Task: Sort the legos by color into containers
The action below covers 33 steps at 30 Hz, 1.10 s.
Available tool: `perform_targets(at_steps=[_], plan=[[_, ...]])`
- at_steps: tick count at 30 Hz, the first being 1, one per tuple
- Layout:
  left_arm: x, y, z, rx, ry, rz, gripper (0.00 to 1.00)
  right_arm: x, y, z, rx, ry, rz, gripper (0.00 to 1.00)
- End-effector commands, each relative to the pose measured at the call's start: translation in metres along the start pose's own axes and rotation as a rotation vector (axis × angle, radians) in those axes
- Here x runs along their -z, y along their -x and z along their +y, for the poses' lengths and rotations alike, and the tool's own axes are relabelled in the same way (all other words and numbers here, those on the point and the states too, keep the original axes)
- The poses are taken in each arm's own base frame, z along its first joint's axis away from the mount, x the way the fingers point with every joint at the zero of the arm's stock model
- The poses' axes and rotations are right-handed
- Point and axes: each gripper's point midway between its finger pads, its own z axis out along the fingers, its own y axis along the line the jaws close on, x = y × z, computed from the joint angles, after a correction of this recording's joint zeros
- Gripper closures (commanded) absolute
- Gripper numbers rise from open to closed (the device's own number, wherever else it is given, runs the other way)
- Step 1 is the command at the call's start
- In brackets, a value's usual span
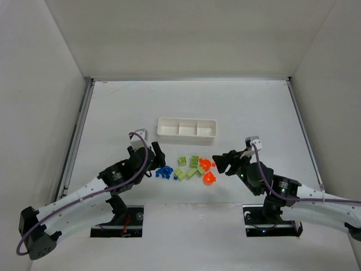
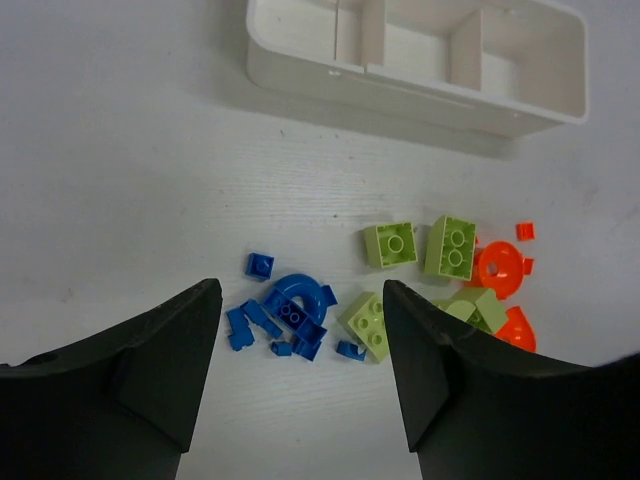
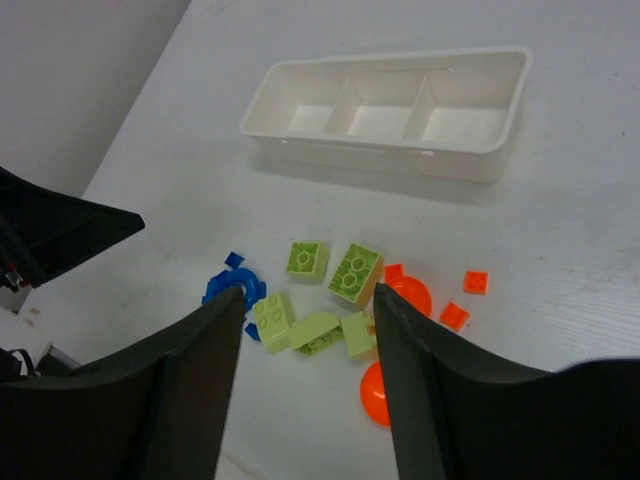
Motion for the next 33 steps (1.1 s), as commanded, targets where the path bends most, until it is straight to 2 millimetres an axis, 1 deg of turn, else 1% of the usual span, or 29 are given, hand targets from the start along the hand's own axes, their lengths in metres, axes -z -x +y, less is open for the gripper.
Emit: perform_targets(at_steps=[1,2,3,5,6,7,8,9,10,11,12,15,16,18,19,22,24,29,33], plan=[[-0.005,0.004,-0.018,-0.027,-0.04,-0.031,0.35,0.007,-0.005,-0.018,0.009,-0.061,0.029,0.55],[-0.007,0.003,-0.02,-0.025,-0.05,-0.033,0.35,0.007,-0.008,-0.02,0.011,-0.066,0.037,0.6],[-0.011,-0.001,-0.026,-0.028,-0.07,-0.03,0.36,0.007,-0.014,-0.025,0.018,-0.082,0.06,0.71],[-0.015,-0.005,-0.032,-0.062,-0.074,-0.025,0.41,0.006,-0.022,-0.031,0.03,-0.106,0.096,0.8],[-0.017,-0.006,-0.035,-0.082,-0.069,-0.021,0.43,0.005,-0.027,-0.033,0.029,-0.113,0.118,0.83],[-0.018,-0.007,-0.041,-0.098,-0.073,-0.015,0.48,0.005,-0.03,-0.032,0.03,-0.109,0.134,0.83],[-0.018,-0.007,-0.045,-0.105,-0.077,-0.014,0.5,0.005,-0.033,-0.031,0.033,-0.106,0.146,0.83],[-0.019,-0.009,-0.057,-0.126,-0.095,-0.013,0.57,0.004,-0.04,-0.03,0.043,-0.099,0.176,0.81],[-0.021,-0.01,-0.068,-0.149,-0.11,-0.011,0.61,0.004,-0.044,-0.028,0.051,-0.096,0.198,0.78],[-0.024,-0.012,-0.075,-0.17,-0.114,-0.008,0.61,0.003,-0.047,-0.028,0.059,-0.099,0.212,0.74],[-0.029,-0.015,-0.082,-0.193,-0.11,-0.002,0.6,0.002,-0.052,-0.025,0.068,-0.093,0.228,0.7],[-0.042,-0.024,-0.091,-0.221,-0.085,0.025,0.55,-0.001,-0.061,-0.022,0.088,-0.09,0.262,0.62],[-0.05,-0.028,-0.096,-0.229,-0.082,0.029,0.53,-0.003,-0.064,-0.02,0.096,-0.086,0.275,0.58],[-0.06,-0.032,-0.104,-0.233,-0.08,0.041,0.52,-0.005,-0.073,-0.016,0.104,-0.067,0.306,0.52],[-0.061,-0.033,-0.104,-0.234,-0.08,0.042,0.52,-0.006,-0.074,-0.015,0.106,-0.063,0.311,0.51],[-0.074,-0.04,-0.102,-0.25,-0.044,0.065,0.5,-0.011,-0.088,-0.008,0.134,-0.031,0.353,0.41],[-0.081,-0.044,-0.097,-0.258,-0.02,0.076,0.49,-0.014,-0.095,-0.005,0.155,-0.021,0.371,0.38],[-0.1,-0.056,-0.09,-0.259,0.024,0.112,0.47,-0.026,-0.108,0.001,0.208,-0.017,0.403,0.36],[-0.109,-0.061,-0.083,-0.244,0.057,0.127,0.47,-0.034,-0.114,0.003,0.256,-0.018,0.418,0.34]])
